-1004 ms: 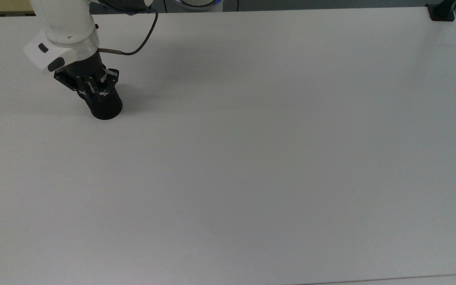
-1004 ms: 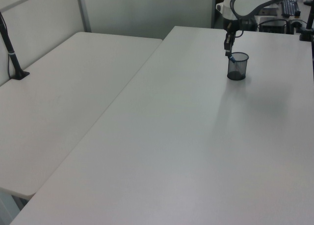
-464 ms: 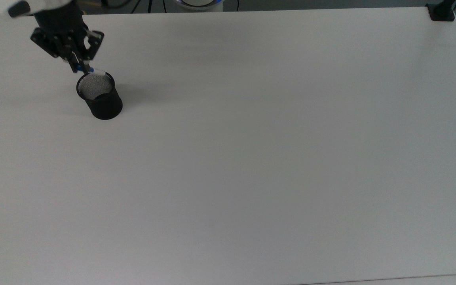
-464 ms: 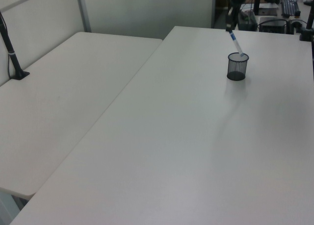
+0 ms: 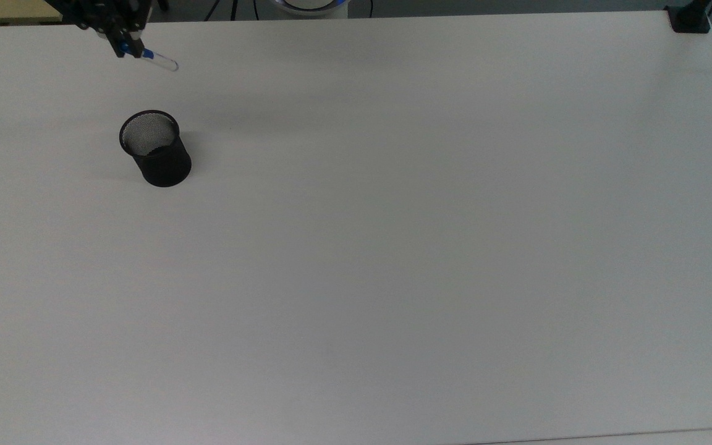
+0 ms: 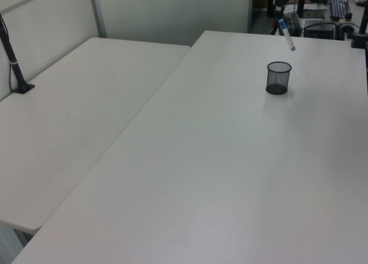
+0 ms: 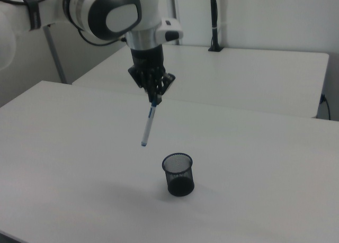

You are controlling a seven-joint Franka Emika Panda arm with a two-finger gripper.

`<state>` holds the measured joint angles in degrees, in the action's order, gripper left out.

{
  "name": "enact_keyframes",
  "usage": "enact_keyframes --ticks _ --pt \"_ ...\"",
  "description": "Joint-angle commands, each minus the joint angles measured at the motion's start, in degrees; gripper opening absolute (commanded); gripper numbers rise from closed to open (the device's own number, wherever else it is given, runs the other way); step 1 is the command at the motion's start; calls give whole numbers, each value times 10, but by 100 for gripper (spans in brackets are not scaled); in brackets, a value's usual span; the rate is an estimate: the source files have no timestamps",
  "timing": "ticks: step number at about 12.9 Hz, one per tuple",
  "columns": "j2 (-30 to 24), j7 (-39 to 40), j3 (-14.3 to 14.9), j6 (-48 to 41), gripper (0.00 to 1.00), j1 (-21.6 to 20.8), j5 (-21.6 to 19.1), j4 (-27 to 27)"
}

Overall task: Remove the marker
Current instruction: 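Carry the marker beside the cup and lower it to the table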

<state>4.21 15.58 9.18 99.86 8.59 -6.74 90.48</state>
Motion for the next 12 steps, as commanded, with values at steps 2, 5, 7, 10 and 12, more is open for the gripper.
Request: enact_keyframes --ticks 2,5,7,10,12 --pt "86 2 -1 7 0 -44 -2 12" --pt "134 -4 -2 13 0 -74 37 17" --pt "151 -7 -3 55 0 -81 41 27" --pt "171 -42 -6 116 0 -91 47 43" --pt "173 -64 -12 164 0 -93 50 64"
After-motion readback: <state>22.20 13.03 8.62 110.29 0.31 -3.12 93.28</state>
